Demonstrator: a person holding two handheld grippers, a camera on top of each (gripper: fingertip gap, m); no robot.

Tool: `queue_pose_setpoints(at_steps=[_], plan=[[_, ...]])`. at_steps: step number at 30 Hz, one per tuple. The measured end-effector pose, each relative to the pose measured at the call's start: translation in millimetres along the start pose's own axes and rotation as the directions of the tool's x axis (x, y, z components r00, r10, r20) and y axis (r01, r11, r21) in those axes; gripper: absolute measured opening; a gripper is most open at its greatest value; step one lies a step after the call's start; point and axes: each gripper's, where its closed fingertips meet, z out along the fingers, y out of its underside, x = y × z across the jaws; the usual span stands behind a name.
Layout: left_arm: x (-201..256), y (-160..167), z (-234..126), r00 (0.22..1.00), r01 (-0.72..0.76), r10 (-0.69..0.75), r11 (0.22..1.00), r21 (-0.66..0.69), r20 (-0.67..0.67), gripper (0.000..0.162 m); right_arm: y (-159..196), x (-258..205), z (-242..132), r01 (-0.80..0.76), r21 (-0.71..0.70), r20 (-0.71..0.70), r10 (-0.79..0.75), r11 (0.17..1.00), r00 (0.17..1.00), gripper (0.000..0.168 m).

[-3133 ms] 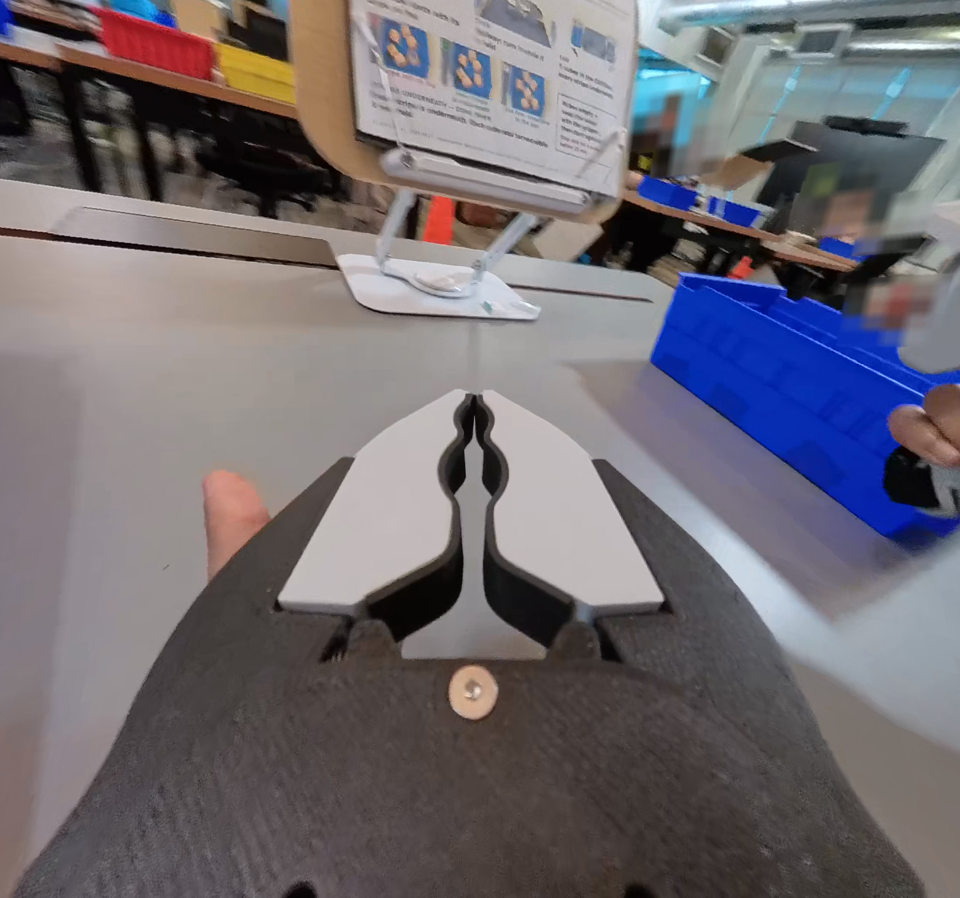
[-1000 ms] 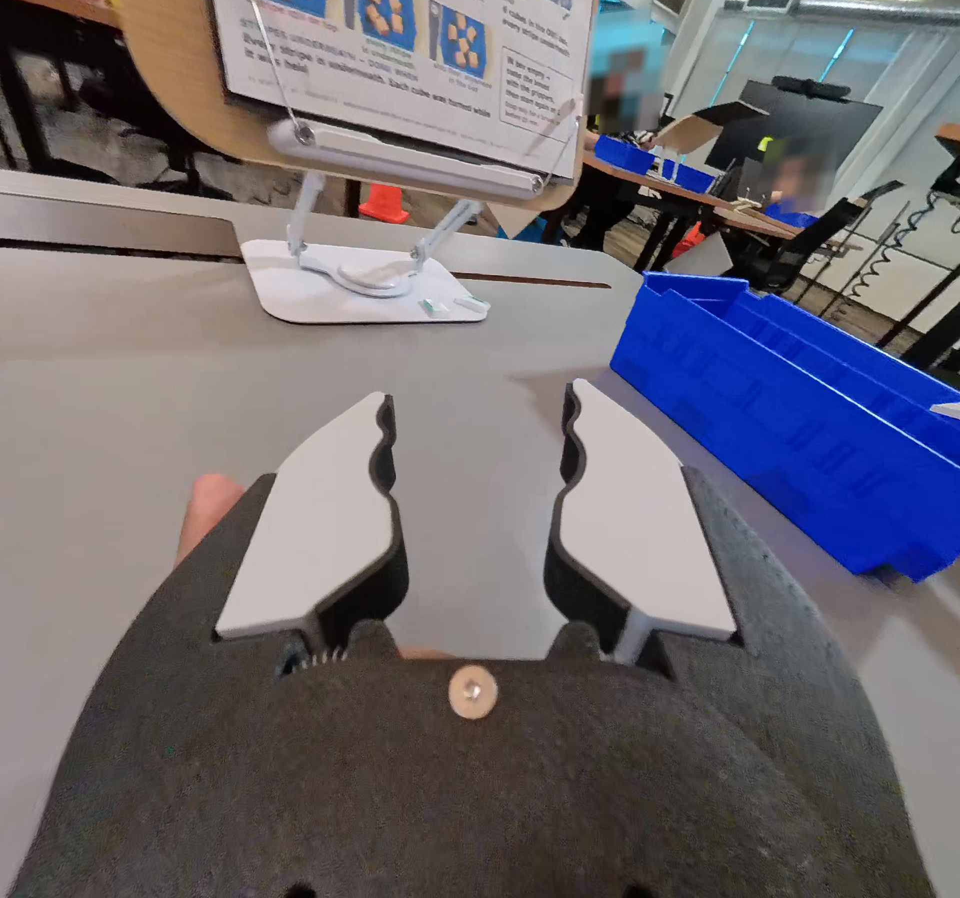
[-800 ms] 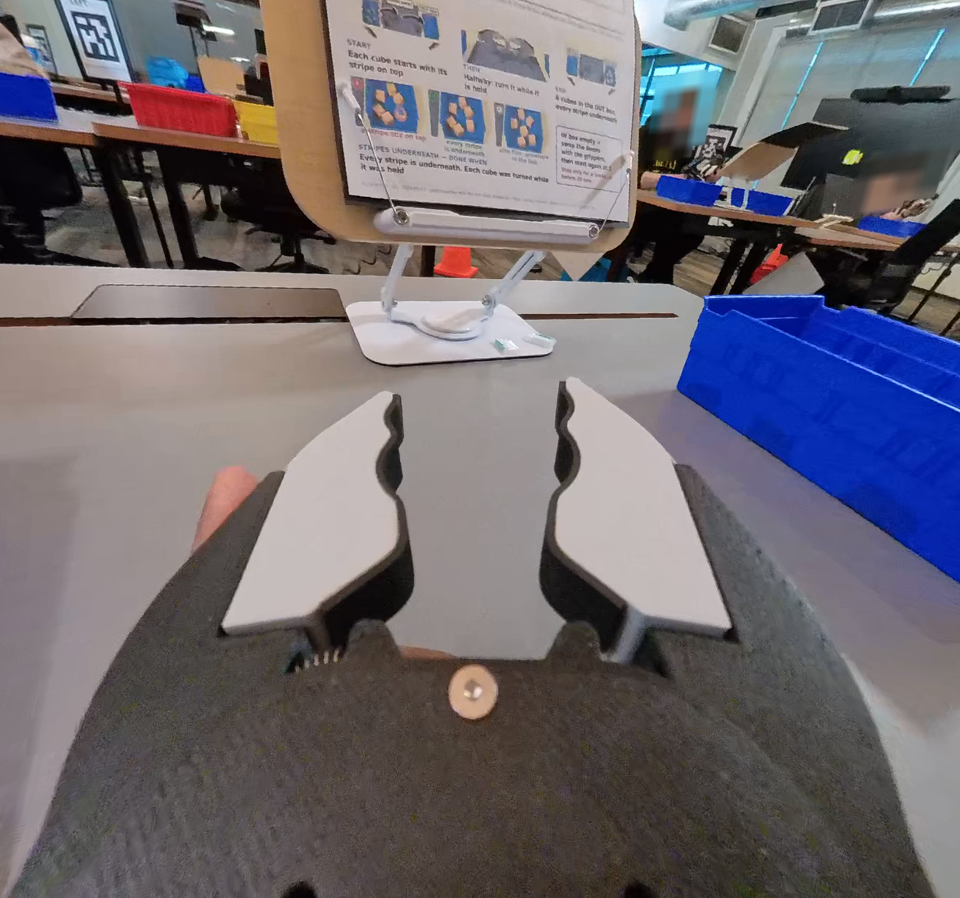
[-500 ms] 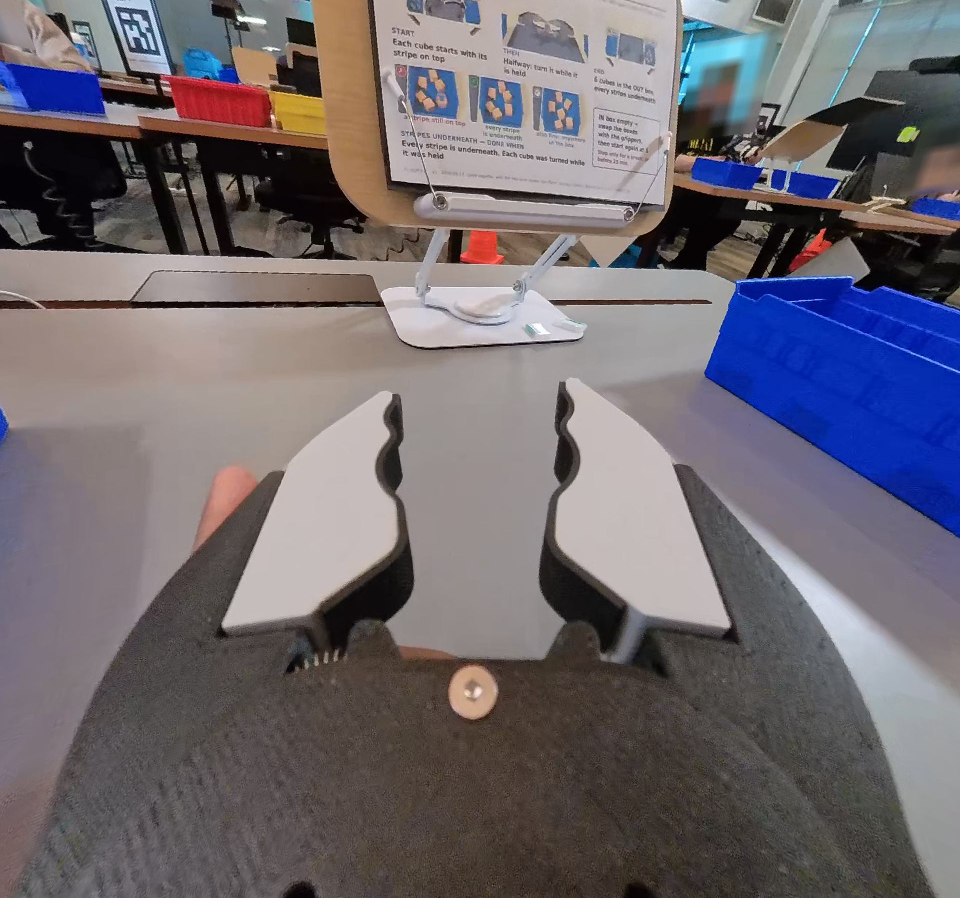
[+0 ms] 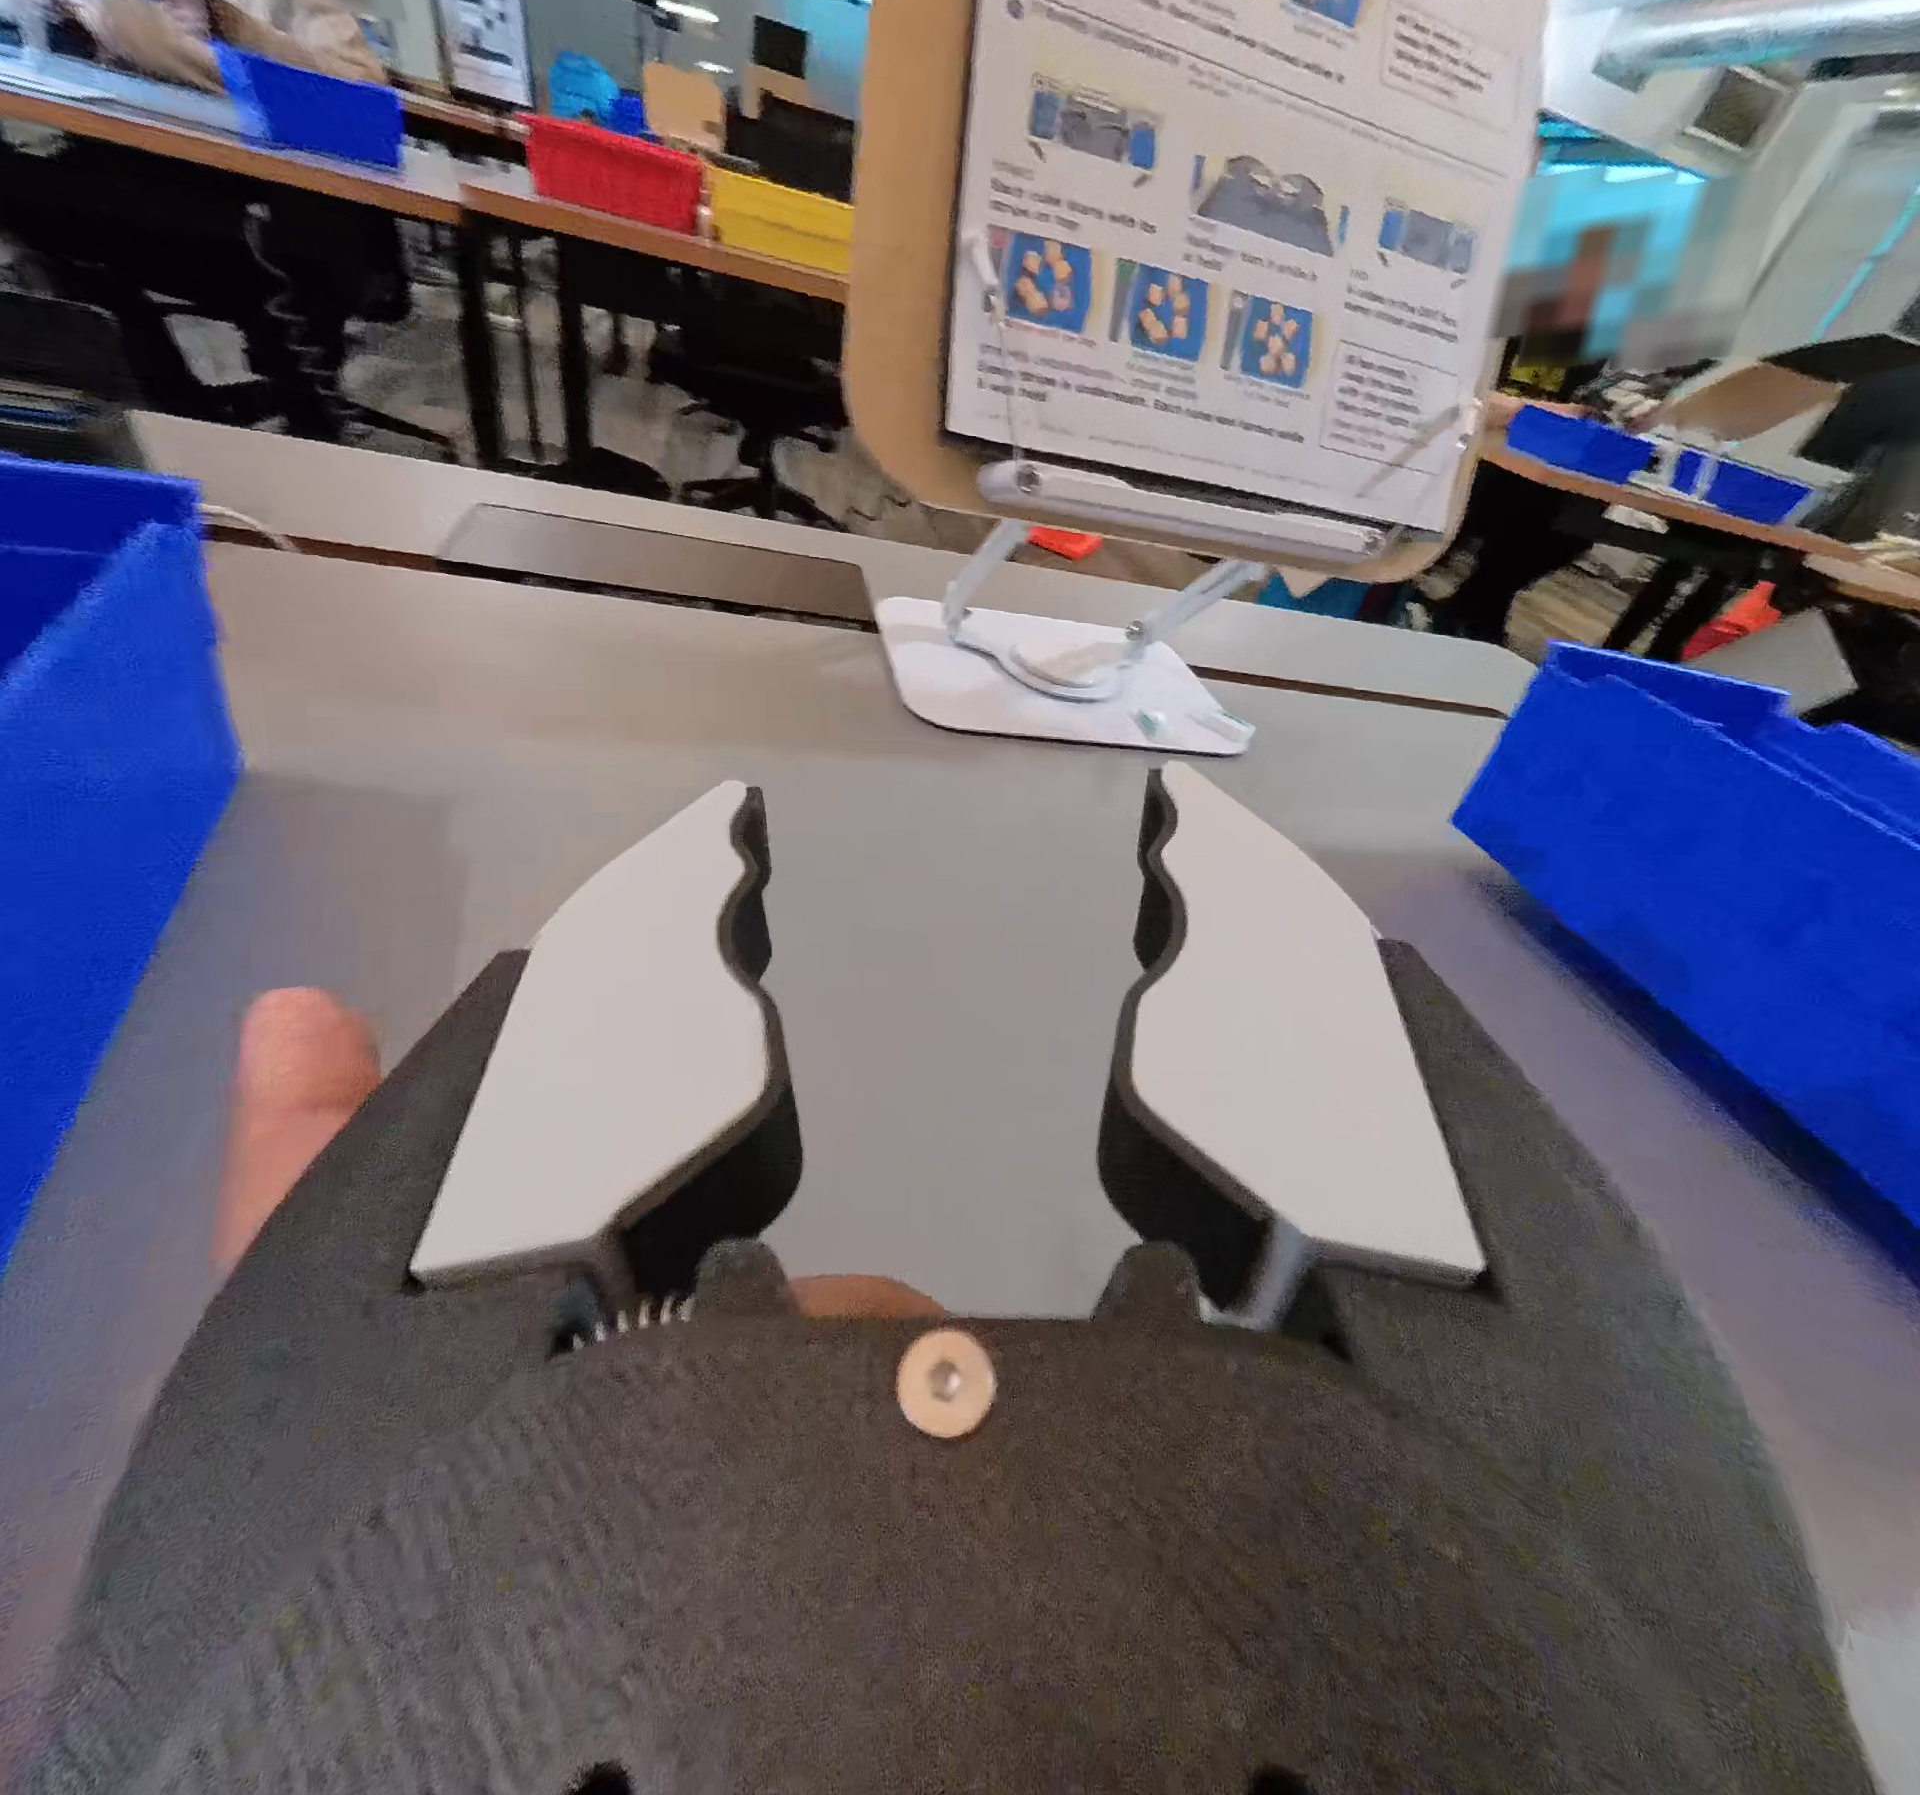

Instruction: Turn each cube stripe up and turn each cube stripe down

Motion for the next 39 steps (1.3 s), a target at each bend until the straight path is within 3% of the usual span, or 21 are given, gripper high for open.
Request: queue_pose_setpoints(at_steps=[4,8,11,17,19,21,23,29,30,32,34,39], plan=[[-51.9,-24.0,-25.4,0.962,-0.108,0.094,0.993,0.042,0.256,0.078,-6.7,-16.0,-5.1,-0.013,0.039,0.035,0.011,0.999,0.999,0.009],[-110.7,-22.6,-37.1,0.864,-0.237,0.230,0.971,-0.042,0.448,0.088,-6.4,-25.4,-3.6,-0.014,0.051,0.017,0.013,0.999,1.000,0.009],[-136.0,-22.7,-43.6,0.827,-0.224,0.229,0.972,-0.072,0.513,0.097,-2.7,-24.8,0.5,0.005,0.034,-0.014,-0.005,0.999,1.000,0.009],[-165.4,-19.9,-52.0,0.770,-0.267,0.329,0.944,-0.193,0.547,0.094,7.2,-19.9,2.7,0.010,-0.007,-0.028,-0.010,1.000,1.000,0.009],[-168.6,-22.5,-53.9,0.793,-0.241,0.304,0.952,-0.188,0.528,0.093,7.0,-21.0,3.0,0.003,-0.004,-0.023,-0.003,1.000,1.000,0.009],[-167.4,-24.6,-54.8,0.828,-0.227,0.297,0.953,-0.200,0.475,0.085,6.2,-22.6,3.1,-0.003,0.002,-0.014,0.003,1.000,1.000,0.009],[-175.2,-9.3,-52.4,0.831,-0.217,0.338,0.928,-0.302,0.441,0.085,6.7,-24.7,3.9,-0.016,0.001,-0.002,0.016,1.000,1.000,0.009],[-190.2,42.6,-44.7,0.833,-0.216,0.408,0.862,-0.459,0.374,0.048,16.7,-41.7,9.4,-0.005,-0.039,0.039,0.006,0.999,0.999,0.010],[-191.2,40.7,-45.1,0.818,-0.239,0.433,0.855,-0.461,0.379,0.044,19.0,-46.8,10.2,0.012,-0.047,0.044,-0.010,0.999,0.999,0.010],[-197.0,34.8,-46.2,0.777,-0.287,0.489,0.836,-0.467,0.396,0.018,24.8,-59.0,12.8,0.047,-0.065,0.059,-0.043,0.997,0.997,0.010],[-193.1,36.5,-43.9,0.796,-0.332,0.513,0.814,-0.476,0.322,0.009,32.3,-74.4,16.3,0.077,-0.086,0.083,-0.069,0.993,0.994,0.010],[-190.7,9.7,-48.9,0.811,-0.378,0.514,0.825,-0.419,0.281,0.008,63.1,-127.9,29.0,0.116,-0.143,0.169,-0.091,0.983,0.981,0.010]])
